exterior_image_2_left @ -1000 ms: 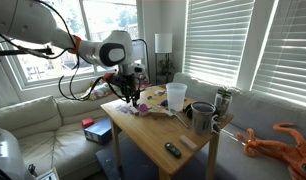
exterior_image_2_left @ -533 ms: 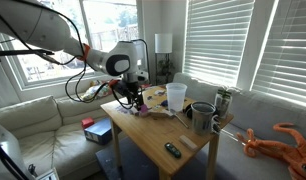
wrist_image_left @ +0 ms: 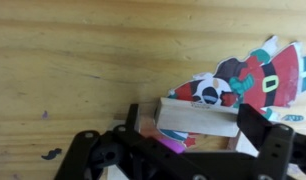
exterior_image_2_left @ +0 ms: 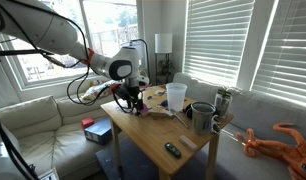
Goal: Stack all the wooden blocks forming a square on top of the wooden block on the left, pick up the purple ball and put it in the clear frost cold cup
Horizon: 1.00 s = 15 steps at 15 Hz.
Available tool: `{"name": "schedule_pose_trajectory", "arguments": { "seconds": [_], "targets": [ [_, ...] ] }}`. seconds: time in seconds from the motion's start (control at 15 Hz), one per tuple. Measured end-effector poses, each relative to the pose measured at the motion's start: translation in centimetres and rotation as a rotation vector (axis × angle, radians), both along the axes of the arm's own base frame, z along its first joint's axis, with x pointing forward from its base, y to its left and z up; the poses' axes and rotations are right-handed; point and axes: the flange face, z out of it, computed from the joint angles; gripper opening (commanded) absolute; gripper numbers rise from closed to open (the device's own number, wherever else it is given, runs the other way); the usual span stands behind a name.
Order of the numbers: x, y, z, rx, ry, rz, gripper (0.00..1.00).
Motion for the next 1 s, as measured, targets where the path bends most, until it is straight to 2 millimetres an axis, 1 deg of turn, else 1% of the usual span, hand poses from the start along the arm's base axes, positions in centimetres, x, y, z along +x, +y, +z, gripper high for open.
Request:
{"name": "schedule_pose_trajectory", "arguments": {
  "seconds": [0.53,0.87,0.93,1.0],
  "targets": [
    [-0.05,0.47,-0.05,0.024,0.004,-0.010,1.00],
    [0.00,0.60,-0.57,0.025,0.015,-0.011,1.00],
    [0.02,0.60,-0.75,0.025,0.018,-0.012,0.98],
    [0.06,0.61,-0.85,0.025,0.020,-0.013,0.93]
  ]
}}
